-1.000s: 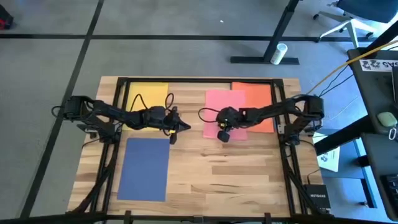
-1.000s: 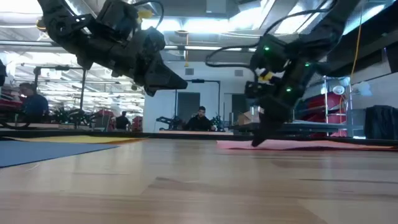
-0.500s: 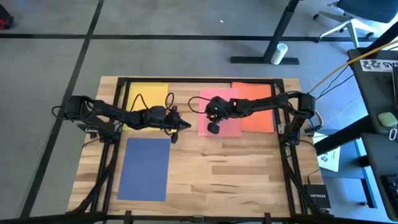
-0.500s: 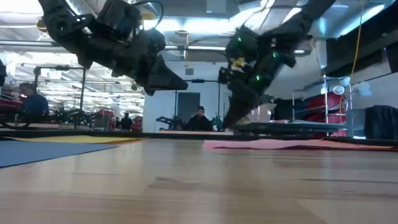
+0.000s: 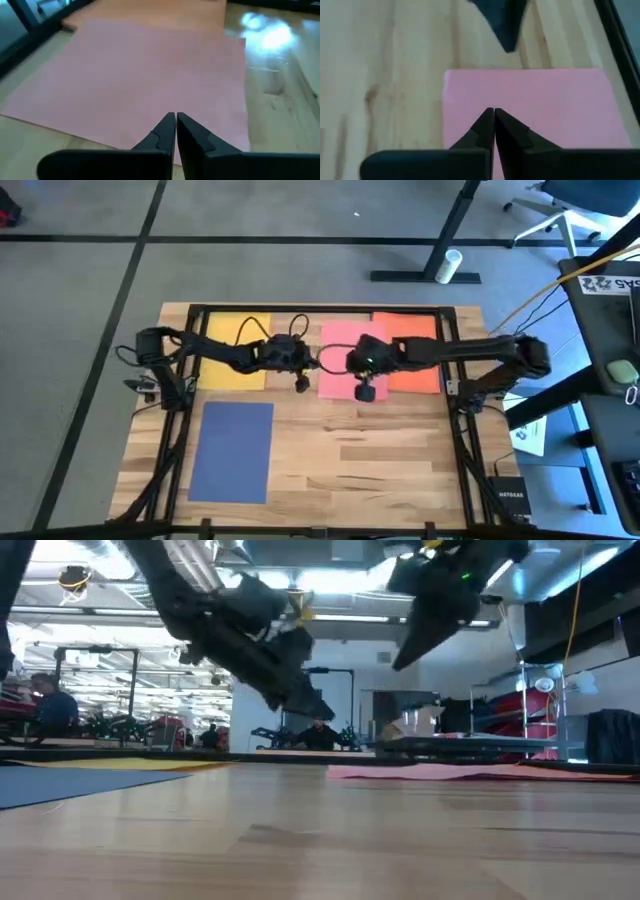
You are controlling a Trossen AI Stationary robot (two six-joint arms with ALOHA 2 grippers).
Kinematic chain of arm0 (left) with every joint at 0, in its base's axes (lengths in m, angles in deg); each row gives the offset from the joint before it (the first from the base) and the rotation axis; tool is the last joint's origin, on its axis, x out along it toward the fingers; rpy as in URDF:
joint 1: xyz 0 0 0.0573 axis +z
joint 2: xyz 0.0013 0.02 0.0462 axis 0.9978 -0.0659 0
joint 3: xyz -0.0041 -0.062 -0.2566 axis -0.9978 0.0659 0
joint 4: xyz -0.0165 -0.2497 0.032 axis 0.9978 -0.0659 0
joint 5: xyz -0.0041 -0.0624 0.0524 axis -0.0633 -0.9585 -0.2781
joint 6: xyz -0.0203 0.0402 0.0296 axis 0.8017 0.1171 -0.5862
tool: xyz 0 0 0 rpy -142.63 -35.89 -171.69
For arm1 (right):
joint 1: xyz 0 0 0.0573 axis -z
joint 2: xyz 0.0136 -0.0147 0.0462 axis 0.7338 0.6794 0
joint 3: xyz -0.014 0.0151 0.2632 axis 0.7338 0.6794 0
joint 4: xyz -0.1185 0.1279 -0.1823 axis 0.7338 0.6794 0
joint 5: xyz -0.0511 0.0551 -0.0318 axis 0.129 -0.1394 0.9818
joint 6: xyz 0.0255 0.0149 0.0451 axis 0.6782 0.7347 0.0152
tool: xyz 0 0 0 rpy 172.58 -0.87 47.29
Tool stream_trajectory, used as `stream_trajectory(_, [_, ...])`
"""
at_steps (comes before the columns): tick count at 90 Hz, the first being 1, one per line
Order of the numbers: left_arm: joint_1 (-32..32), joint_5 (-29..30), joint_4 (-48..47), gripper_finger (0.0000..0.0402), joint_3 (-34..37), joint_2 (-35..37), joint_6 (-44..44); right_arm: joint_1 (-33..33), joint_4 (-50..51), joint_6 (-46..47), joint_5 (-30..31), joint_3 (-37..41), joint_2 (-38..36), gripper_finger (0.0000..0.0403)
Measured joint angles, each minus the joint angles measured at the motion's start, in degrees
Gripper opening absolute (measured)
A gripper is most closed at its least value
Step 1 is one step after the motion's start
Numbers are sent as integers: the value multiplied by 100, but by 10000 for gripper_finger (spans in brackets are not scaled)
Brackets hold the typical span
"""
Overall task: Organize paper
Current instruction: Move the pink paper to the top center of the table
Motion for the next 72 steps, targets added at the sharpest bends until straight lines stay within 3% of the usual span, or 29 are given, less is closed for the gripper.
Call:
stream_trajectory(14, [-94, -41, -73, 0, -671, -718, -23, -60, -443, 510, 158, 820, -637, 0])
stream_trajectory(36, [-137, 226, -1159, 0, -1856, -1632, 74, -49, -827, 1043, 508, 1651, -1113, 0])
stream_trajectory(72, [-13, 797, -2096, 0, -2006, -1655, 518, -49, -776, 1042, 506, 1773, -1167, 0])
